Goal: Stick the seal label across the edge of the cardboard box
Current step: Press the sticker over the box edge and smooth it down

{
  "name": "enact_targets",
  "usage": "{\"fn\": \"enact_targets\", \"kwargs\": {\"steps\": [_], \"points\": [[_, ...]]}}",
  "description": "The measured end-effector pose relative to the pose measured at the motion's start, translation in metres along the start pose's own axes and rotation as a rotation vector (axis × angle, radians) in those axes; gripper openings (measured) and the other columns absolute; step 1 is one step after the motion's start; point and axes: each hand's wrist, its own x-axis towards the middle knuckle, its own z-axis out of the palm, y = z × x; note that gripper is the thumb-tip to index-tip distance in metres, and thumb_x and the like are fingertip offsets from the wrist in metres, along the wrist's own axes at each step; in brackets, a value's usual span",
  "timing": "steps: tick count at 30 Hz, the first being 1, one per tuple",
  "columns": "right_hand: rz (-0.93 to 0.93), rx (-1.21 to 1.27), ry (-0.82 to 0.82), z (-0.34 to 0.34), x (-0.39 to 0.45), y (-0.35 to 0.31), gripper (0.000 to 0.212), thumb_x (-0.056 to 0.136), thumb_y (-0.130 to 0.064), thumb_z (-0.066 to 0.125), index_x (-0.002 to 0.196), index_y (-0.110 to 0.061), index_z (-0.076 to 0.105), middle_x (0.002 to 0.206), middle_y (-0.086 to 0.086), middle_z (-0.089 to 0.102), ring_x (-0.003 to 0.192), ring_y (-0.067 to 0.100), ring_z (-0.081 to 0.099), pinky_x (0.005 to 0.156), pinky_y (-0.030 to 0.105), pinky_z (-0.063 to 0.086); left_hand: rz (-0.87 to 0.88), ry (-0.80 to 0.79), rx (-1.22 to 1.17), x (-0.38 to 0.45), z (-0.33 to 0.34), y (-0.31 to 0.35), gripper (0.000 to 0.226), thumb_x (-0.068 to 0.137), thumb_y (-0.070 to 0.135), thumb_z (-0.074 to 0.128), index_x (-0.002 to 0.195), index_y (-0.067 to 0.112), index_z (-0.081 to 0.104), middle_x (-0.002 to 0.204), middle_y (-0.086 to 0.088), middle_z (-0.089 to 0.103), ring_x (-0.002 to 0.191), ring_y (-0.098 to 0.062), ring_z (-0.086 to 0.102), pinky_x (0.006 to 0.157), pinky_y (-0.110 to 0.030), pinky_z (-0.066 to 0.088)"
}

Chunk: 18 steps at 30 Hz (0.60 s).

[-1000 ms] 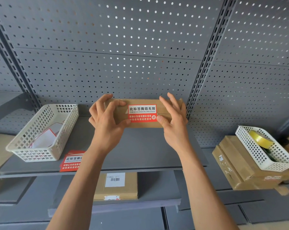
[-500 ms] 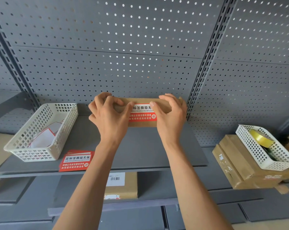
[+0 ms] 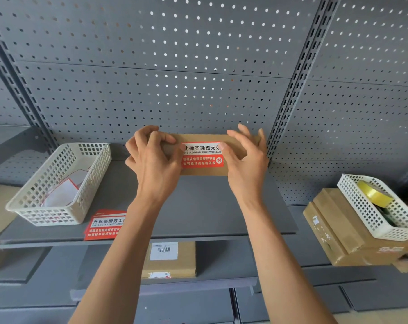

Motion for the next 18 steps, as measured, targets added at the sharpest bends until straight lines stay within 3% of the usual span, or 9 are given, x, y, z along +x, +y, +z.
{"fn": "enact_targets", "kwargs": {"steps": [12,18], "points": [[-0.083,-0.05,-0.27,-0.023,-0.001,0.009,0.055,0.088,-0.031,0.075,0.139,-0.033,0.057,0.16,-0.02,0.032,0.156,0.009,-0.001,0.12,0.025,0.011,0.076,-0.152,0.031,0.0,-0.014,-0.009,0.038,0.081,0.03,0.08,0.113,0.028,0.059,0.144,0.008,0.035,0.138,-0.022,0.023,0.104,-0.048,0.029],[-0.116,-0.067,-0.367,-0.031,0.0,0.008,0.065,0.087,-0.028,0.077,0.145,-0.034,0.049,0.164,-0.021,0.022,0.155,0.006,-0.008,0.11,0.004,0.0,0.103,-0.199,0.037,0.001,-0.019,-0.014,0.051,0.074,0.024,0.086,0.117,0.03,0.058,0.145,0.009,0.032,0.137,-0.021,0.022,0.105,-0.045,0.029]]}}
